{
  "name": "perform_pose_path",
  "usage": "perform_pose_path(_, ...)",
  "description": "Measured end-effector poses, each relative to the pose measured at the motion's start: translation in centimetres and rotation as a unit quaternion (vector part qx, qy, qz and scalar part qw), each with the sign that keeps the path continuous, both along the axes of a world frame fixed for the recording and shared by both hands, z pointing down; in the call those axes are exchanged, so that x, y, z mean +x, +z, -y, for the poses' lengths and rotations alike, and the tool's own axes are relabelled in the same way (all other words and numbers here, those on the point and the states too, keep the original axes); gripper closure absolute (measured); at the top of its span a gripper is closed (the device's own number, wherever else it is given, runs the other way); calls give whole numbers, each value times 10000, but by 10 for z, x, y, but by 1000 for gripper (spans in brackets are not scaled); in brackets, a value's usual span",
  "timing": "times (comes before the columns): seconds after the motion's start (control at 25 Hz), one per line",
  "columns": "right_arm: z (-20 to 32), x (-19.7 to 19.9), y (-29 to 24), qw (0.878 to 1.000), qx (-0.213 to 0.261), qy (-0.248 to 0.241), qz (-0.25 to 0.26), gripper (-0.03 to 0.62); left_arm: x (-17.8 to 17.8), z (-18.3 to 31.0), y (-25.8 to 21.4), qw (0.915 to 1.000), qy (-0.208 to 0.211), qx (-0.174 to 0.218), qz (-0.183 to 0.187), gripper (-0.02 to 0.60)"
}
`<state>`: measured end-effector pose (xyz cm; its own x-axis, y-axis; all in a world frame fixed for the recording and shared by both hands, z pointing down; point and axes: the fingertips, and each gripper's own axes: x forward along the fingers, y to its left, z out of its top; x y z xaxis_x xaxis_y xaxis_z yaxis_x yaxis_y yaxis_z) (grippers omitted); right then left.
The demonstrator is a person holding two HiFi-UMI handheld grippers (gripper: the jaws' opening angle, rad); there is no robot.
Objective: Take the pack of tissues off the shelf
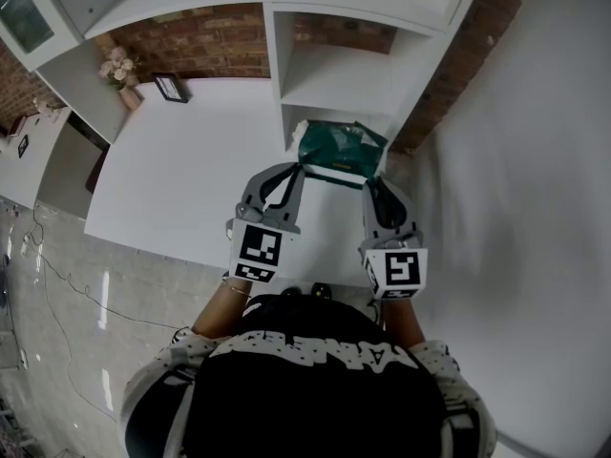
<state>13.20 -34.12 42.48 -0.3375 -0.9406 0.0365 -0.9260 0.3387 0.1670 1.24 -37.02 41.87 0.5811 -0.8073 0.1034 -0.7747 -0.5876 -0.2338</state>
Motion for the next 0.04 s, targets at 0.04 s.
perform_pose_path(0.04, 0, 0, 0, 10000, 1, 0, -2, 513, 0, 0, 0, 10000, -2, 0, 0, 543)
